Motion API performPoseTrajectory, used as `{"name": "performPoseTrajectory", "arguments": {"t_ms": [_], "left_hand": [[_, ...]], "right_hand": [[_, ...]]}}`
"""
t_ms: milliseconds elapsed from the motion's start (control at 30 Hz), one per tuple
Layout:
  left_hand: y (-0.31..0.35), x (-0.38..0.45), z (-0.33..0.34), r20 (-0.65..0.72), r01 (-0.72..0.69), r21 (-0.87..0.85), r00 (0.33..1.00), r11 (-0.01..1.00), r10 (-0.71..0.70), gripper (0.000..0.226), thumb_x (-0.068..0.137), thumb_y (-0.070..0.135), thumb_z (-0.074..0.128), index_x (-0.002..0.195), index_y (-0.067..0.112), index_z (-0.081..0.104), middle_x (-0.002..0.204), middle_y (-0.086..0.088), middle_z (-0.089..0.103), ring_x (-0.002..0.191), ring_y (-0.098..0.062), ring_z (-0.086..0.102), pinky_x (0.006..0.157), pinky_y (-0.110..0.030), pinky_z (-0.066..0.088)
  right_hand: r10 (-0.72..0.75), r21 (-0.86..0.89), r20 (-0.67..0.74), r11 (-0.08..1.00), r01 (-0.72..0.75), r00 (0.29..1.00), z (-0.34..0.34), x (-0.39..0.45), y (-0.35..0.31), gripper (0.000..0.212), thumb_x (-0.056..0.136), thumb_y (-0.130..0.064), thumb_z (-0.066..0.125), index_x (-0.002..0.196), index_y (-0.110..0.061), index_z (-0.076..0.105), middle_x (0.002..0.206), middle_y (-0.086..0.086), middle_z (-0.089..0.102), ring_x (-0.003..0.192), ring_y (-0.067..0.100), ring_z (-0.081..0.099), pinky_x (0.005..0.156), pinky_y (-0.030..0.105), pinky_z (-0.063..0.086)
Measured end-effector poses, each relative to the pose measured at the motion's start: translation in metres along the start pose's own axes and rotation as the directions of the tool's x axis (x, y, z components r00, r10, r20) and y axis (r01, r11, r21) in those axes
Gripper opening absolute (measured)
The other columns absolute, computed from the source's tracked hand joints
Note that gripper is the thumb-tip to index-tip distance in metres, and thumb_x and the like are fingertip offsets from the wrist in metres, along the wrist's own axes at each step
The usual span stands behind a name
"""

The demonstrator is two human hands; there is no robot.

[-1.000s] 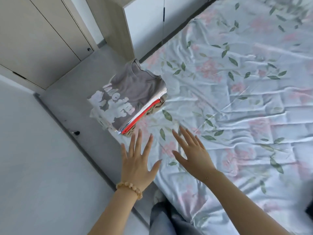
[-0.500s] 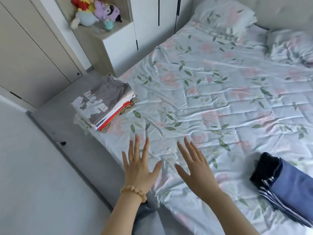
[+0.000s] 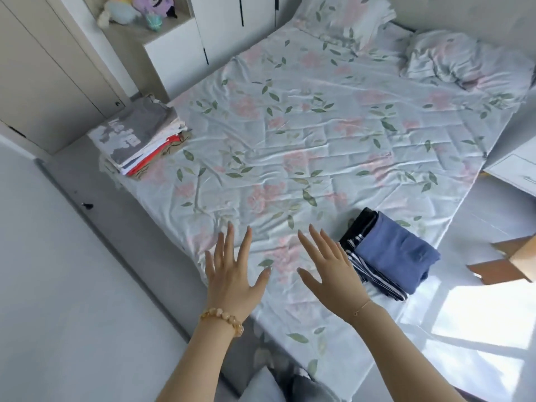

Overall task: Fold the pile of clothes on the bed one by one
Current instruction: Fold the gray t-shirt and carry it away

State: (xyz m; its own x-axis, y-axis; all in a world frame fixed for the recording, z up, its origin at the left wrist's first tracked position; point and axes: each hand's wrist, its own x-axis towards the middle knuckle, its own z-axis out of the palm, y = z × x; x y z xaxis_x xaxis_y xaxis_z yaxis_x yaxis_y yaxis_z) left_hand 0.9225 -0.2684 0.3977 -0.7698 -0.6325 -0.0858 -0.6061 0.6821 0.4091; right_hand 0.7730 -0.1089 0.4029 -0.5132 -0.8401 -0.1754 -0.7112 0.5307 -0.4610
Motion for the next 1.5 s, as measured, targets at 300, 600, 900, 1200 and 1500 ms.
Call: {"name": "performPoseTrajectory", "arguments": {"t_ms": [300, 600, 900, 1200, 1500], "left_hand": [[0.078, -0.013, 0.054, 0.092, -0.148, -0.03, 0.984, 0.989, 0.15, 0.079, 0.082, 0.071, 0.025, 0.145, 0.046, -0.017, 0.157, 0.009, -0.025, 0.144, -0.013, -0.021, 0.118, -0.05, -0.003], [0.165, -0.004, 0.127, 0.185, 0.003, -0.085, 0.983, 0.996, 0.013, 0.084, 0.075, 0.074, 0.017, 0.146, 0.044, -0.016, 0.154, 0.013, -0.031, 0.145, -0.013, -0.021, 0.119, -0.044, -0.006], [0.267, 0.055, 0.28, 0.292, 0.487, -0.314, 0.866, 0.815, -0.405, 0.086, 0.081, 0.066, 0.053, 0.148, 0.042, 0.002, 0.16, 0.01, -0.008, 0.148, -0.014, -0.001, 0.12, -0.044, 0.012], [0.284, 0.099, 0.425, 0.614, 0.8, -0.596, 0.402, -0.065, -0.679, 0.109, 0.066, 0.039, 0.086, 0.149, 0.012, 0.022, 0.152, -0.008, 0.03, 0.138, -0.024, 0.035, 0.113, -0.038, 0.032], [0.262, 0.111, 0.511, 0.586, 0.616, -0.729, 0.334, -0.299, -0.738, 0.09, 0.039, 0.064, 0.09, 0.113, 0.017, 0.067, 0.109, -0.001, 0.072, 0.102, -0.022, 0.068, 0.092, -0.044, 0.054]], "right_hand": [[0.123, -0.045, -0.063, 0.991, -0.126, 0.99, -0.033, -0.07, 0.062, 0.067, 0.099, -0.045, 0.044, 0.153, -0.038, 0.005, 0.162, -0.01, 0.0, 0.15, 0.013, -0.001, 0.122, 0.042, 0.011], [0.1, -0.043, 0.041, 0.994, -0.098, 0.994, -0.042, -0.073, 0.197, 0.069, 0.098, -0.047, 0.045, 0.151, -0.043, 0.001, 0.162, -0.012, -0.001, 0.15, 0.014, -0.001, 0.121, 0.044, 0.013], [0.029, -0.085, 0.329, 0.996, -0.001, 0.944, -0.039, 0.018, 0.399, 0.069, 0.098, -0.047, 0.045, 0.153, -0.037, 0.004, 0.162, -0.008, -0.001, 0.15, 0.016, 0.004, 0.12, 0.04, 0.018], [0.233, 0.112, 0.517, 0.936, -0.335, 0.824, 0.012, 0.111, 0.534, 0.099, 0.075, -0.064, 0.068, 0.151, -0.02, 0.023, 0.153, -0.002, 0.029, 0.139, 0.02, 0.031, 0.111, 0.039, 0.033], [0.226, 0.452, 0.657, 0.645, -0.616, 0.719, 0.086, 0.151, 0.574, 0.066, 0.065, -0.052, 0.085, 0.115, -0.021, 0.056, 0.105, -0.005, 0.07, 0.091, 0.012, 0.071, 0.078, 0.031, 0.058]]}}
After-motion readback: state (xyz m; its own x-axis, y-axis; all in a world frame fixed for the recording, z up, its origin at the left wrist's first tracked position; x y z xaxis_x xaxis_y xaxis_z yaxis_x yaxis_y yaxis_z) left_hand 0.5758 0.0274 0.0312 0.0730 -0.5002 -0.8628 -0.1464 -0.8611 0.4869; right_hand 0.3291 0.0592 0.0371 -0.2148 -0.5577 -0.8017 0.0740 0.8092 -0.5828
